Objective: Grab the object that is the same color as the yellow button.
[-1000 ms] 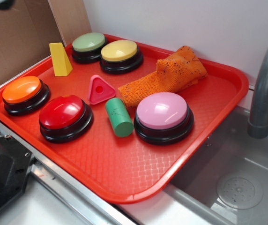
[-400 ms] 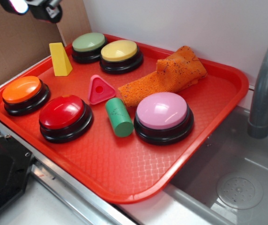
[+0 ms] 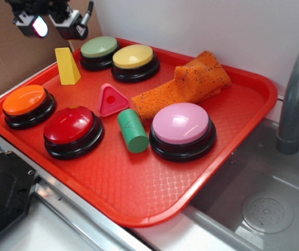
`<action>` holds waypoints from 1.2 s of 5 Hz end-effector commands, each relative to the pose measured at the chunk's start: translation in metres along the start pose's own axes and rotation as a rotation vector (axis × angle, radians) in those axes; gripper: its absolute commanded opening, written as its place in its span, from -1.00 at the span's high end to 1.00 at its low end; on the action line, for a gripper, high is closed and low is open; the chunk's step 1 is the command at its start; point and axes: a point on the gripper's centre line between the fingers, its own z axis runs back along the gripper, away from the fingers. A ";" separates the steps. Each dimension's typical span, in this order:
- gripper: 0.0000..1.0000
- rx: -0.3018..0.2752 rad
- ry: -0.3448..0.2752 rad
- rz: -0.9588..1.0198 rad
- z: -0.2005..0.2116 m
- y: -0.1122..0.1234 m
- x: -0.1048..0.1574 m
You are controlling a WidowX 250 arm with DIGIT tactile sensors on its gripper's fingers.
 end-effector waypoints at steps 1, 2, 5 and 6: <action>-1.00 0.090 -0.055 0.124 -0.032 0.031 0.020; -1.00 0.122 -0.064 0.153 -0.046 0.040 0.023; -1.00 0.117 -0.043 0.180 -0.072 0.054 0.027; -1.00 0.107 -0.021 0.178 -0.081 0.054 0.027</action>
